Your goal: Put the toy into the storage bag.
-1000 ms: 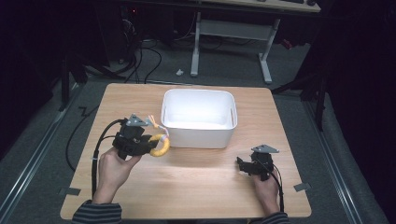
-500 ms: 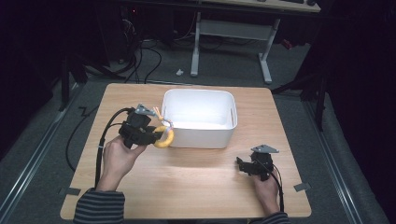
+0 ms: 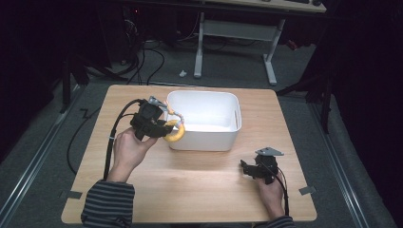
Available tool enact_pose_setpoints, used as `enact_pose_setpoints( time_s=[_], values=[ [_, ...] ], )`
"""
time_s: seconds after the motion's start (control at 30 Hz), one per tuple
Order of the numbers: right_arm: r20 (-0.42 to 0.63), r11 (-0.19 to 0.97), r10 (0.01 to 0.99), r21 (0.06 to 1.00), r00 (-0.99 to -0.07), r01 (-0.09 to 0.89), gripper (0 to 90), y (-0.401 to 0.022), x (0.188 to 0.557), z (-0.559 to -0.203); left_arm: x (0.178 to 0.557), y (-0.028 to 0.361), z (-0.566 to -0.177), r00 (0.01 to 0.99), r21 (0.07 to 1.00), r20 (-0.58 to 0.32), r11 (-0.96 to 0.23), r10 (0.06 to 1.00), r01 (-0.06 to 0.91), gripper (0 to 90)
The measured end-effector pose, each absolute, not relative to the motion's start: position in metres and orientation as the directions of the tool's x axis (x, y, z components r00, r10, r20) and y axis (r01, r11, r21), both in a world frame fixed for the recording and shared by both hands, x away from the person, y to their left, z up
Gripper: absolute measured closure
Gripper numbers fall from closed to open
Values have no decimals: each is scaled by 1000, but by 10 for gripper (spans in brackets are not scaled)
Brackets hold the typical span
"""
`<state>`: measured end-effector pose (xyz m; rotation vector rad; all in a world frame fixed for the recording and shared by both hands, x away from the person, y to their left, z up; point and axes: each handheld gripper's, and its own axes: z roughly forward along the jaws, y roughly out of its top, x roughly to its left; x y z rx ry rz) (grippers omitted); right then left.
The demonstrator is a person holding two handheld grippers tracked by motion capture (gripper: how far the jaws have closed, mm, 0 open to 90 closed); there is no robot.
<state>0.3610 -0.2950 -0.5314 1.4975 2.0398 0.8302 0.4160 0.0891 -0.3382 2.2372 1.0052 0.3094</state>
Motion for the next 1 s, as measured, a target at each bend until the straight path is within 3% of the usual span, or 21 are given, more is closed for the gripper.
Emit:
enact_pose_setpoints(
  time_s=[1.0],
  values=[
    [-23, 223, 955, 710, -294, 668, 195, -295, 361, -531, 462, 52, -342, 647, 614, -61, -483, 760, 624, 667]
  ],
)
